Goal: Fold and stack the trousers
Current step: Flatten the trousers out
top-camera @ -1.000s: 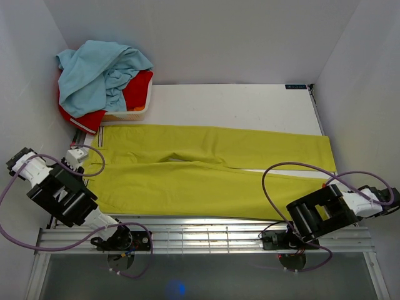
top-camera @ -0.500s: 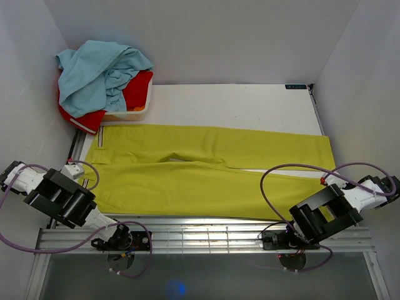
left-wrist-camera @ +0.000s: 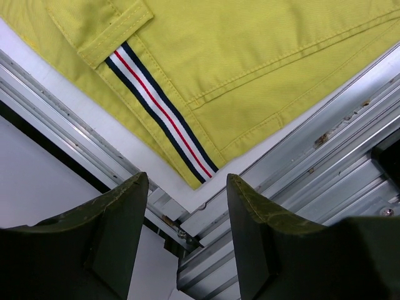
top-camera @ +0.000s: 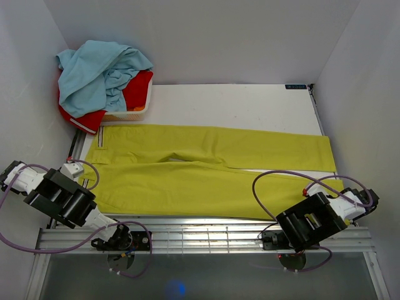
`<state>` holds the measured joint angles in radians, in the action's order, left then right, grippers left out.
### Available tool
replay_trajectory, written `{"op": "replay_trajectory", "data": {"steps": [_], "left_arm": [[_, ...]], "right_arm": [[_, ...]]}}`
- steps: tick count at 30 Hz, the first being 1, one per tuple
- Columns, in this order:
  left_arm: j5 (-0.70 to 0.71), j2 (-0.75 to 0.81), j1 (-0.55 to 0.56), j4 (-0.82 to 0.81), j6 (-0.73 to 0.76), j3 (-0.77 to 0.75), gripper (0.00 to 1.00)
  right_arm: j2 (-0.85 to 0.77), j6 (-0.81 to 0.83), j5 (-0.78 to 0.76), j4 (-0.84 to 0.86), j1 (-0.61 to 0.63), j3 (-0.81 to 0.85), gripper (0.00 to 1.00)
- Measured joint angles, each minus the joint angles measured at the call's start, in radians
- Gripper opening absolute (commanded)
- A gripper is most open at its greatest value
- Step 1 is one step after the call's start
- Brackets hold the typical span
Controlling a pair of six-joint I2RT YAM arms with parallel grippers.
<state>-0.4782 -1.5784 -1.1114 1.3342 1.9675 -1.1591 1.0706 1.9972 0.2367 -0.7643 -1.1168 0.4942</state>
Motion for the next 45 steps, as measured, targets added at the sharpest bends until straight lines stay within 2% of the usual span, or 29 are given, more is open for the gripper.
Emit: {"op": "replay_trajectory", "data": {"steps": [1, 5, 9, 15, 18, 19, 21, 27, 28, 32, 33, 34, 36, 41, 45], "left_arm": [[-0.005, 0.0, 0.0, 0.0, 0.0, 0.0, 0.64], [-0.014, 0.001, 0.0, 0.0, 0.0, 0.0, 0.64], [-0.023, 0.006, 0.0, 0.0, 0.0, 0.001, 0.64], [-0.031, 0.008, 0.0, 0.0, 0.0, 0.001, 0.65], [-0.032, 0.008, 0.0, 0.0, 0.0, 0.001, 0.64], [-0.032, 0.008, 0.0, 0.0, 0.0, 0.001, 0.64], [-0.035, 0.008, 0.0, 0.0, 0.001, 0.001, 0.64], [-0.037, 0.008, 0.0, 0.0, 0.001, 0.001, 0.64], [-0.039, 0.008, 0.0, 0.0, 0.001, 0.001, 0.64], [-0.039, 0.008, 0.0, 0.0, 0.001, 0.001, 0.65], [-0.039, 0.008, 0.0, 0.0, 0.001, 0.001, 0.65], [-0.039, 0.008, 0.0, 0.0, 0.001, 0.001, 0.65], [-0.038, 0.008, 0.0, 0.0, 0.002, 0.001, 0.65], [-0.039, 0.008, 0.0, 0.0, 0.004, 0.001, 0.66], [-0.039, 0.008, 0.0, 0.0, 0.004, 0.001, 0.66]], "right_arm": [[0.002, 0.0, -0.002, 0.01, 0.001, -0.015, 0.4], [0.029, 0.001, -0.024, 0.057, 0.043, -0.012, 0.26], [0.089, -0.006, -0.082, 0.03, 0.092, 0.036, 0.26], [0.204, -0.031, -0.202, -0.02, 0.219, 0.118, 0.32], [0.241, -0.037, -0.249, -0.031, 0.275, 0.142, 0.25], [0.255, -0.037, -0.261, -0.036, 0.293, 0.152, 0.16], [0.28, -0.033, -0.248, -0.018, 0.33, 0.173, 0.09], [0.345, -0.024, -0.157, 0.036, 0.403, 0.237, 0.08], [0.351, -0.023, -0.146, 0.043, 0.412, 0.242, 0.11], [0.356, -0.021, -0.132, 0.068, 0.428, 0.245, 0.39], [0.351, -0.018, -0.127, 0.076, 0.426, 0.244, 0.52], [0.342, -0.019, -0.119, 0.083, 0.423, 0.241, 0.6], [0.312, -0.012, -0.1, 0.086, 0.404, 0.23, 0.71], [0.234, -0.004, -0.063, 0.05, 0.33, 0.223, 0.71], [0.259, -0.003, -0.044, -0.016, 0.277, 0.271, 0.62]]}}
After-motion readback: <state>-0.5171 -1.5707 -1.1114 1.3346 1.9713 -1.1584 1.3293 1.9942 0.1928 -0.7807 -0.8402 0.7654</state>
